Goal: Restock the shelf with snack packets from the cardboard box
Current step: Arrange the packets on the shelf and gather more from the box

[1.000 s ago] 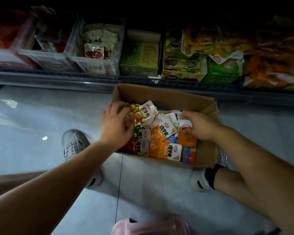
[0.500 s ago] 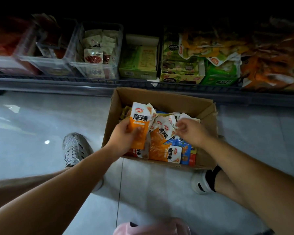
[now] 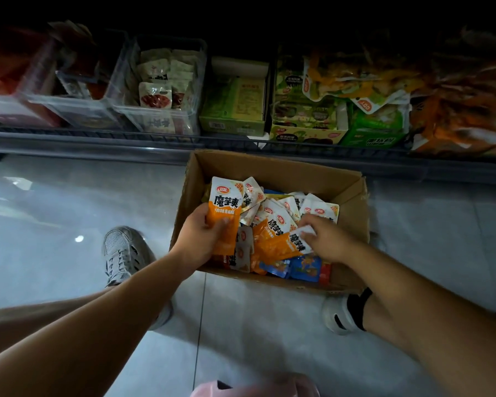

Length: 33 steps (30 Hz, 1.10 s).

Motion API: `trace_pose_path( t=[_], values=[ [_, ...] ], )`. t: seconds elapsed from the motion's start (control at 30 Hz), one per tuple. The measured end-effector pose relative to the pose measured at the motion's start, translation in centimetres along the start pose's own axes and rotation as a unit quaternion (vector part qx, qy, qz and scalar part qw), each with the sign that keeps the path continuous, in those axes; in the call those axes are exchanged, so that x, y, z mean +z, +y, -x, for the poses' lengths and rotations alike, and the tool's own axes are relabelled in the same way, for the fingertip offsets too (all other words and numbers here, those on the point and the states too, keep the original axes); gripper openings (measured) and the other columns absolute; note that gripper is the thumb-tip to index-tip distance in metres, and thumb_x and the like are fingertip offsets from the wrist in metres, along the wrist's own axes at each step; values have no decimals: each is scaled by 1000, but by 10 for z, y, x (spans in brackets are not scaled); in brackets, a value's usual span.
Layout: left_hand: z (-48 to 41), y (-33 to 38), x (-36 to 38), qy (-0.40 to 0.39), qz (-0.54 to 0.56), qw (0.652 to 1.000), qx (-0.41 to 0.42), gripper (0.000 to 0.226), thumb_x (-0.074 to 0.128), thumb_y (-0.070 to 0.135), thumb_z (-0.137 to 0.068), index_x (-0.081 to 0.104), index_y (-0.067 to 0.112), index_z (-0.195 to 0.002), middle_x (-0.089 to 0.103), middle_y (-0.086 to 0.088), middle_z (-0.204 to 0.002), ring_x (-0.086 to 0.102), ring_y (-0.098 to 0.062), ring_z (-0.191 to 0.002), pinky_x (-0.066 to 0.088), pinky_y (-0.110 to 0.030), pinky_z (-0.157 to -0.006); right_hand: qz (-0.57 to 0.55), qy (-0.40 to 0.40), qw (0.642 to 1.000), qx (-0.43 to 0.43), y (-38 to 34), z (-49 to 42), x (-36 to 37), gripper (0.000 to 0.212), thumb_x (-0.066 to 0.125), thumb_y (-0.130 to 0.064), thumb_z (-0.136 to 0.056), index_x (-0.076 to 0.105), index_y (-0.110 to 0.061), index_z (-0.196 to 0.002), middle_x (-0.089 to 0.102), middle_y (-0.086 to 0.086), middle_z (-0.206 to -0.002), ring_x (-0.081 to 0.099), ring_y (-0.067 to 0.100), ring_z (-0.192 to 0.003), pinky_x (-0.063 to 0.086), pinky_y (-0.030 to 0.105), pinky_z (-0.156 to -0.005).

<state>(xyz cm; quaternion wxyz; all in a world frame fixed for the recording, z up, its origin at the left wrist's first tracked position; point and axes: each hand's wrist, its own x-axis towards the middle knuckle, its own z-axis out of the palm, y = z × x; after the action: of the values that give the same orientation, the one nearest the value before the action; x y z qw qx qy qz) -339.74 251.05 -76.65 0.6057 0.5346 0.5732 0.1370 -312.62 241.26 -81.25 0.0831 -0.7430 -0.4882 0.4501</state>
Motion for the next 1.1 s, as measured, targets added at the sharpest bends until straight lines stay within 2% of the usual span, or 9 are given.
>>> trace_pose_path(
  t=[0.07, 0.17, 0.3, 0.37, 0.5, 0.63, 0.73, 1.0, 1.1],
  values=[
    [1, 4, 2, 6, 16, 1000, -6, 37, 64, 30, -100, 54, 26, -135, 68, 9, -123, 67, -15, -112, 59, -44, -96, 1, -12, 1000, -17, -21, 5, -27, 9, 52, -24, -103, 55, -29, -110, 54, -2, -105, 65, 22, -82, 54, 30, -56],
    [2, 7, 9, -8, 32, 999, -14, 45, 70, 33, -96, 53, 31, -138, 67, 11, -124, 66, -13, -113, 57, -42, -97, -6, -24, 998, -51, -53, 12, -53, 8, 54, -27, -102, 56, -34, -106, 63, 8, -100, 65, 30, -73, 55, 38, -57],
    [9, 10, 16, -90, 39, 995, -23, 52, 80, 39, -85, 54, 35, -130, 71, 13, -118, 69, -8, -107, 58, -30, -87, -41, -34, 992, -114, -90, 16, -53, 12, 62, -23, -98, 63, -34, -96, 67, -8, -89, 63, 0, -70, 52, 31, -63],
    [10, 7, 19, -102, -10, 995, -10, 47, 78, 39, -87, 54, 36, -127, 70, 14, -118, 69, -5, -104, 58, -24, -82, -78, -18, 990, -116, -101, 15, -44, 12, 66, -26, -95, 66, -31, -106, 68, -9, -96, 67, 0, -72, 58, 31, -63],
    [7, 3, 14, -43, 5, 999, -25, 48, 72, 37, -93, 52, 32, -136, 66, 15, -118, 66, -6, -104, 56, -26, -77, -203, 100, 973, -40, -92, 1, -31, 30, 69, -21, -93, 61, -25, -122, 66, -2, -106, 69, 15, -89, 61, 33, -75],
    [0, -5, 0, 24, 86, 994, -57, 44, 74, 34, -92, 59, 28, -133, 71, 8, -118, 69, -17, -108, 59, -39, -87, -46, 110, 989, 88, -36, -18, -8, 29, 69, -28, -93, 61, -19, -119, 63, -7, -99, 63, 14, -88, 50, 30, -77],
    [-2, -8, -4, 28, 104, 992, -66, 42, 74, 33, -92, 61, 27, -132, 74, 6, -119, 71, -19, -109, 57, -51, -97, -56, 95, 985, 129, -3, -25, 21, 36, 75, -29, -88, 63, -12, -118, 65, 3, -97, 61, 20, -95, 47, 30, -84],
    [0, -12, 3, 13, 72, 997, -32, 39, 69, 34, -95, 57, 29, -132, 69, 14, -117, 67, -9, -106, 54, -24, -74, -132, 121, 974, 140, 1, -39, 45, 16, 75, -23, -88, 65, -17, -99, 64, 3, -91, 64, 24, -90, 46, 29, -76],
    [-2, -12, 4, 16, 71, 997, -34, 39, 69, 34, -96, 56, 29, -132, 67, 14, -118, 66, -9, -107, 54, -26, -76, -139, 143, 973, 121, 2, -39, 36, 8, 59, -31, -98, 51, -29, -97, 66, 7, -93, 67, 29, -88, 56, 44, -81]
  ],
)
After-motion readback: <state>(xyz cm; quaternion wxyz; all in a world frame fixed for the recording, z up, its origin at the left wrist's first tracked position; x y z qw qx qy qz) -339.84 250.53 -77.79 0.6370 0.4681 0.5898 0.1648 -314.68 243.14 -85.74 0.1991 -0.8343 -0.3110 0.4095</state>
